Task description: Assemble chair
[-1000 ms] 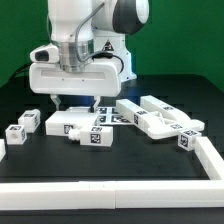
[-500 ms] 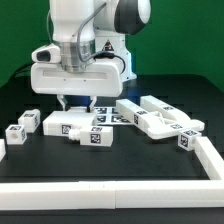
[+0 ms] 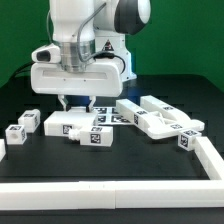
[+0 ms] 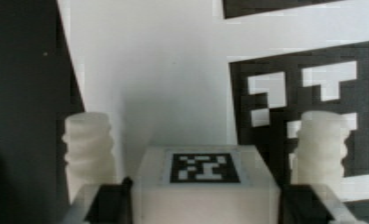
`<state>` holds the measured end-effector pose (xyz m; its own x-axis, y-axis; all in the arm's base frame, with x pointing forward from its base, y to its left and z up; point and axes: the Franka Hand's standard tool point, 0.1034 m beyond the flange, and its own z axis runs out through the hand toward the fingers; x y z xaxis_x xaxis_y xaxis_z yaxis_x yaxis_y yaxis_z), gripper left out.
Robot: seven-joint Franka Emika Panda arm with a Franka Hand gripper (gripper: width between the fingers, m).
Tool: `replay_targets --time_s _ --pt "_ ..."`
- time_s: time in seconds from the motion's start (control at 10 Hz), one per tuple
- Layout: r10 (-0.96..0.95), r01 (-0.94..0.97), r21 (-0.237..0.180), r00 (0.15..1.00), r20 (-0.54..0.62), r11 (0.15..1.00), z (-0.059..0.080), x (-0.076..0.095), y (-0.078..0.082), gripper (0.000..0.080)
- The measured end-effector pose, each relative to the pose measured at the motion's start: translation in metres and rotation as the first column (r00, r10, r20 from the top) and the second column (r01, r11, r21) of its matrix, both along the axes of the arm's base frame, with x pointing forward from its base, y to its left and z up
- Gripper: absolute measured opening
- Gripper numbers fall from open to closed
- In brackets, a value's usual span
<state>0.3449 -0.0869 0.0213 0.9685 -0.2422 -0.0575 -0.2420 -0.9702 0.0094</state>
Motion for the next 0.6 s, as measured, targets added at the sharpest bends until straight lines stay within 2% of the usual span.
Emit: replay_targets --time_s 0.2,0.4,0.5,0.6 --pt "-0.013 0.014 0.053 1.0 -0.012 0.998 0.021 0.004 0.009 0.0368" --pt "-0.086 0.085 0.083 0.996 0.001 0.993 0.041 0.015 0.021 0.0369" --pt "-0.118 0.117 0.088 0.993 0.004 0.989 0.046 0.022 0.032 0.0369" --pt "-0.127 0.127 0.086 0.992 0.002 0.988 0.046 0.025 0.041 0.0369"
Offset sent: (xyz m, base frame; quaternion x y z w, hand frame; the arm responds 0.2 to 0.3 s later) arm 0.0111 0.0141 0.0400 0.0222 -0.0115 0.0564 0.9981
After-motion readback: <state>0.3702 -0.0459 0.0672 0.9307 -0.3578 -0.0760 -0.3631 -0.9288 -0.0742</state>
